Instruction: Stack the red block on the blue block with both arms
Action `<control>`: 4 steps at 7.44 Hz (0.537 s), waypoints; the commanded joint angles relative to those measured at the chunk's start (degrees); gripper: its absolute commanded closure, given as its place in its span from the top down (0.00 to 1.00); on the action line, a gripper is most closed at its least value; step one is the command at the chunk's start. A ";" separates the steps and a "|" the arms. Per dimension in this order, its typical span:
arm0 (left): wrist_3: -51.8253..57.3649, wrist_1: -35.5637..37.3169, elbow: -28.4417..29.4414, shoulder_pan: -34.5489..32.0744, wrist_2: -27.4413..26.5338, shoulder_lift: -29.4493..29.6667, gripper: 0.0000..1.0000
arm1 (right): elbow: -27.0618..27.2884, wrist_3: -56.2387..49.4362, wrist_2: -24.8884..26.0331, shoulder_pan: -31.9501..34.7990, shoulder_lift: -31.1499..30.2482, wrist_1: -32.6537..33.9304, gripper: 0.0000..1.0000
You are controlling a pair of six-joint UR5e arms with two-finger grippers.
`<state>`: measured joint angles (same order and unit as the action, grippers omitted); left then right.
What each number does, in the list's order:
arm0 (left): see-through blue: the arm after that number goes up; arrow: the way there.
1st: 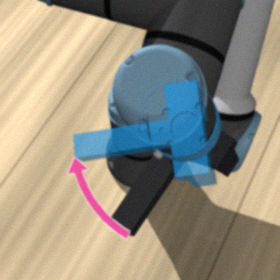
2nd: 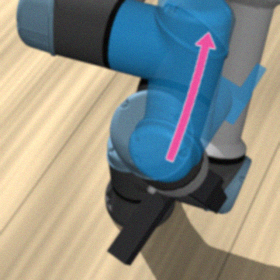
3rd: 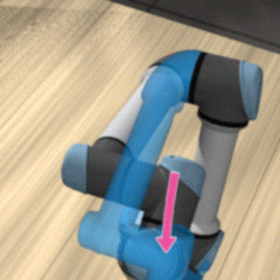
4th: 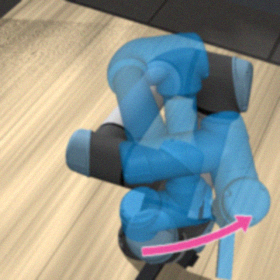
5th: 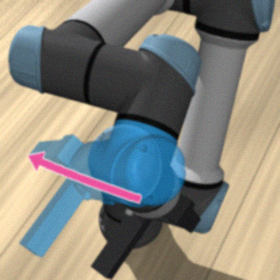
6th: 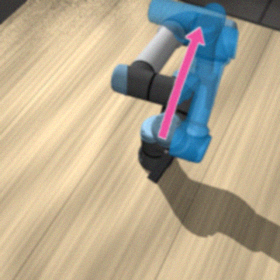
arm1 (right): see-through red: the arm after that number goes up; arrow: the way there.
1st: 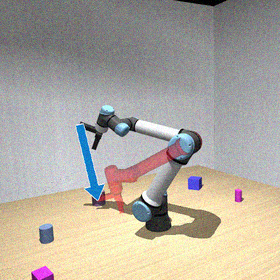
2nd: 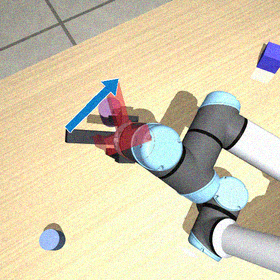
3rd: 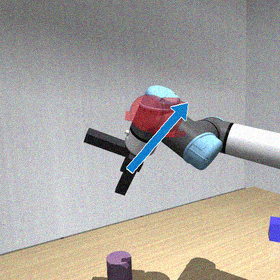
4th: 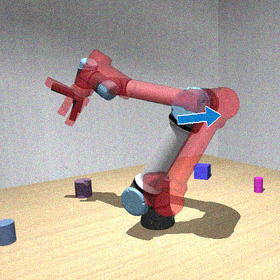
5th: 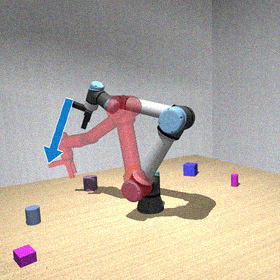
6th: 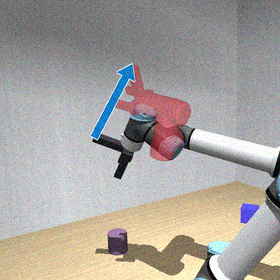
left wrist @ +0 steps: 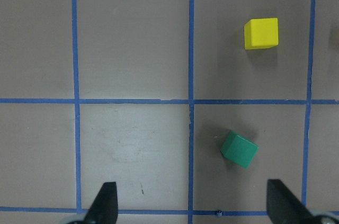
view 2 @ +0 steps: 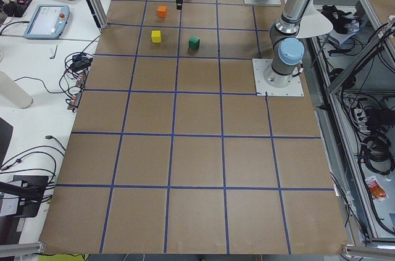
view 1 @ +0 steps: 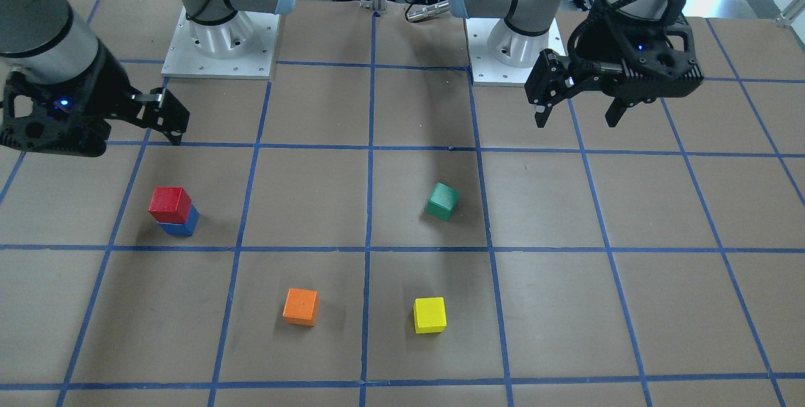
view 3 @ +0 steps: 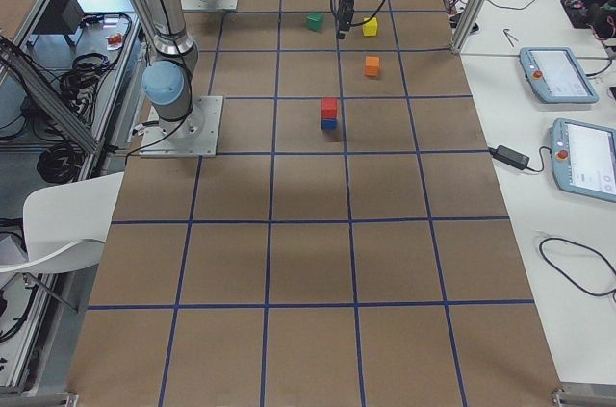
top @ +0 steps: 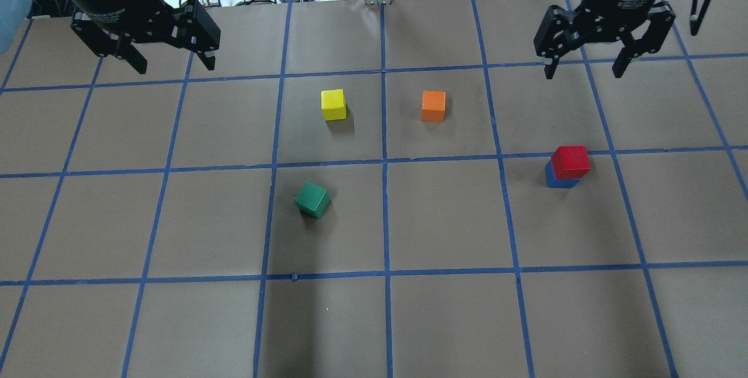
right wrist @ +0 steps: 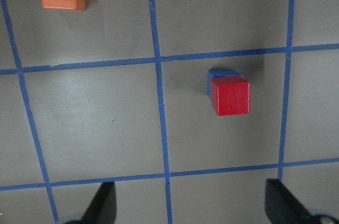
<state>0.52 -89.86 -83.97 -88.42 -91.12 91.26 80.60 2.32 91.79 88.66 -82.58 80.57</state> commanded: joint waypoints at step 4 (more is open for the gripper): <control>0.01 0.03 0.04 0.00 0.07 -0.03 1.00 | 6.33 0.33 -0.30 2.05 -4.60 2.91 1.00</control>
<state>0.53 -89.83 -83.99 -88.42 -91.11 91.23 86.43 3.20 91.57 90.84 -86.14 82.18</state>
